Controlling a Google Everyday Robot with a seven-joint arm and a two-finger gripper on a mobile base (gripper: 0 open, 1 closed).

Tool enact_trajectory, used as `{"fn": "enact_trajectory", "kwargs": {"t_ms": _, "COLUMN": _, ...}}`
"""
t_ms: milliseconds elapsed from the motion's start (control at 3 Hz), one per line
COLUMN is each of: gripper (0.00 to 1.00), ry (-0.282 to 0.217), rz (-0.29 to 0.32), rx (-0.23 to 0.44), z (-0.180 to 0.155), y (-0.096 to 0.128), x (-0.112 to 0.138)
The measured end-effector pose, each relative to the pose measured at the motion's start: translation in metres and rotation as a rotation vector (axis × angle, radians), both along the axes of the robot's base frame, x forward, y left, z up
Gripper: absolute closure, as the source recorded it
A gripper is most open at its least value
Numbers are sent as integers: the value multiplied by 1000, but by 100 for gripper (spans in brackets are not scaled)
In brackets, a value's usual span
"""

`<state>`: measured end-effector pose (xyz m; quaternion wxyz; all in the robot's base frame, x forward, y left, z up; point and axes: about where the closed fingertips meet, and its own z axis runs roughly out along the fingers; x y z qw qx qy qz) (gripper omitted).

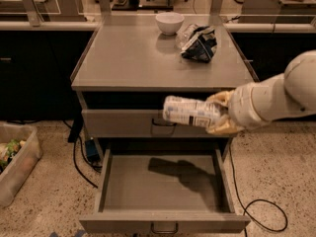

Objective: Place blue plastic bottle into middle drawer

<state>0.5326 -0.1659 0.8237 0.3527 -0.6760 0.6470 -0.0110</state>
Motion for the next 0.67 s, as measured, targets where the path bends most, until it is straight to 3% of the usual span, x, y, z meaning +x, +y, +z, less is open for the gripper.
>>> {"fn": "enact_trajectory", "kwargs": {"t_ms": 333, "gripper": 100, "ry": 41, "rz": -19, "rx": -57, "z": -27, "y": -14, "x": -9}}
{"fn": "enact_trajectory", "kwargs": {"t_ms": 667, "gripper": 100, "ry": 46, "rz": -17, "rx": -66, "z": -32, "y": -12, "x": -8}}
